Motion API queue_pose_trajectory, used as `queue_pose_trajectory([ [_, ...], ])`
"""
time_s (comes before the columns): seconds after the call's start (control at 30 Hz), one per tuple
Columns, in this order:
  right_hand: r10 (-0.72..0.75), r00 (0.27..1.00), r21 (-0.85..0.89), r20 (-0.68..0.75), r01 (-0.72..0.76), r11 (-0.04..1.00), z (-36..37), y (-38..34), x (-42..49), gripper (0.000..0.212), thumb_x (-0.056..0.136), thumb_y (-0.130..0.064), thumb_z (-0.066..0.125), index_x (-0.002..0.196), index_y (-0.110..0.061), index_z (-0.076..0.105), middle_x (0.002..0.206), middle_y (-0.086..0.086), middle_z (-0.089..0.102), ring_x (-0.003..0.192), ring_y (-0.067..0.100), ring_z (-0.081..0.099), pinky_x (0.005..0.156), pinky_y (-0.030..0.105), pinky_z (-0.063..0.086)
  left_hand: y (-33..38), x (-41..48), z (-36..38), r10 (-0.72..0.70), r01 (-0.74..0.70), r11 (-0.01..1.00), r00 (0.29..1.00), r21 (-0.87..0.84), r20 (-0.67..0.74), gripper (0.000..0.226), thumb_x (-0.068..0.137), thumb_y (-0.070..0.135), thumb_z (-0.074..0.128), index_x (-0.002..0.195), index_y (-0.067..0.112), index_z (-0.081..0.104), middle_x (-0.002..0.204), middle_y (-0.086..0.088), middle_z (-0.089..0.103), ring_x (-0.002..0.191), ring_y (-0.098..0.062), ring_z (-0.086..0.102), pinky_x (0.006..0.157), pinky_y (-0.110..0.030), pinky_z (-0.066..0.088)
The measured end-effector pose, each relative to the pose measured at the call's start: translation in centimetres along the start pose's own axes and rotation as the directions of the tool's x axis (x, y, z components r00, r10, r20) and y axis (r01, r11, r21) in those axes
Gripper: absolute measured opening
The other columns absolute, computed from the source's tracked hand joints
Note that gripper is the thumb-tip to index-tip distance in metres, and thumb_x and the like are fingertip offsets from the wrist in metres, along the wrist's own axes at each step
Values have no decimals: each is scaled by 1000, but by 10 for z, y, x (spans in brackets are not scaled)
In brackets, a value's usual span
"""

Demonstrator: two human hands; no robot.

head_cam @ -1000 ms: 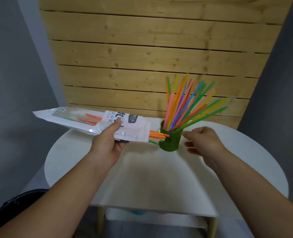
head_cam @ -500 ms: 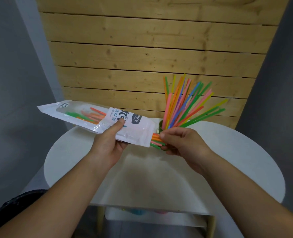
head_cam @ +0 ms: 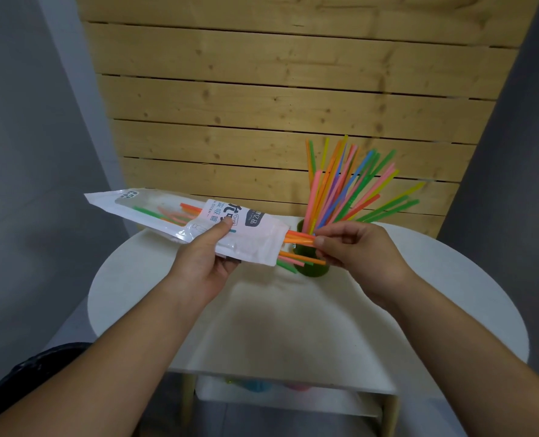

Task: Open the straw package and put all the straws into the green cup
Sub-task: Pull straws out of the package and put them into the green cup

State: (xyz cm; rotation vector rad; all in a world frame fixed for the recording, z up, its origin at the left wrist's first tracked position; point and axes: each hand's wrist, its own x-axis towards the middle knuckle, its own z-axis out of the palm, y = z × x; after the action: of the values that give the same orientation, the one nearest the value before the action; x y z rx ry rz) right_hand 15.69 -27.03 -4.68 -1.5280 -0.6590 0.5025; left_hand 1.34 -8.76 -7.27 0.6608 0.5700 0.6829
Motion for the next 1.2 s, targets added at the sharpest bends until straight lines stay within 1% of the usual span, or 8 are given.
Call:
queue_pose_trajectory([
  [0.27, 229, 971, 284, -75, -199, 938, -9, 6, 5, 7, 87, -3, 70, 84, -7, 75, 75, 10, 69, 64, 13, 63, 60, 24, 54, 3, -2, 0, -23, 21, 999, 999, -41, -46, 19, 90, 2, 73, 106, 12, 69, 88, -8, 83, 77, -19, 80, 52, -30, 61],
  [0.4, 310, 950, 503, 27, -281, 817, 3, 13, 3, 4, 79, -9, 77, 82, -9, 77, 72, 6, 69, 60, 9, 61, 56, 19, 54, 3, -1, 0, -30, 28, 999, 998, -38, -58, 18, 90, 1, 73, 104, 11, 68, 84, -7, 83, 73, -19, 80, 51, -29, 61],
  [0.47, 309, 948, 559, 79, -299, 774, 9, 16, 2, 9, 68, -16, 81, 76, -12, 79, 72, 4, 67, 60, 8, 60, 55, 19, 54, 3, -2, 1, -37, 34, 999, 997, -39, -63, 17, 90, 1, 73, 103, 11, 68, 82, -6, 83, 72, -18, 80, 50, -29, 61],
  [0.53, 318, 941, 601, 115, -321, 732, 15, 18, 1, 3, 69, -16, 80, 72, -14, 80, 73, 3, 65, 60, 8, 60, 53, 20, 53, 2, -3, 2, -44, 42, 998, 997, -38, -66, 15, 90, 2, 73, 101, 11, 68, 81, -6, 82, 70, -17, 80, 50, -28, 61],
  [0.7, 347, 918, 659, 194, -384, 647, 28, 26, 0, 35, 69, -18, 81, 103, -13, 75, 83, 2, 68, 73, 9, 64, 56, 20, 53, 4, -5, 2, -76, 73, 997, 994, -36, -76, 18, 89, 2, 74, 104, 10, 68, 84, -8, 83, 72, -19, 80, 51, -30, 62],
  [0.9, 211, 965, 647, 153, -259, 717, 32, 26, 3, 21, 81, -19, 71, 100, -12, 76, 76, 2, 71, 66, 8, 67, 76, 29, 57, 2, -8, 5, -112, 110, 994, 991, -29, -73, 14, 88, 0, 74, 98, 9, 69, 82, -9, 82, 70, -20, 80, 54, -33, 65],
  [1.0, 155, 987, 614, 51, -153, 774, 34, 26, 2, 15, 95, -16, 62, 101, -9, 73, 80, 4, 74, 70, 10, 69, 70, 26, 58, 2, -8, 5, -118, 116, 993, 990, -22, -75, 14, 88, 1, 75, 100, 7, 69, 84, -10, 82, 72, -21, 80, 59, -36, 66],
  [1.2, 94, 984, 523, -150, -1, 852, 23, 19, -1, 22, 100, -21, 56, 100, -4, 70, 85, 9, 77, 78, 15, 74, 71, 23, 58, 3, -4, 0, -124, 123, 992, 989, -13, -85, 9, 90, 1, 73, 98, 4, 70, 81, -10, 82, 68, -19, 80, 60, -34, 66],
])
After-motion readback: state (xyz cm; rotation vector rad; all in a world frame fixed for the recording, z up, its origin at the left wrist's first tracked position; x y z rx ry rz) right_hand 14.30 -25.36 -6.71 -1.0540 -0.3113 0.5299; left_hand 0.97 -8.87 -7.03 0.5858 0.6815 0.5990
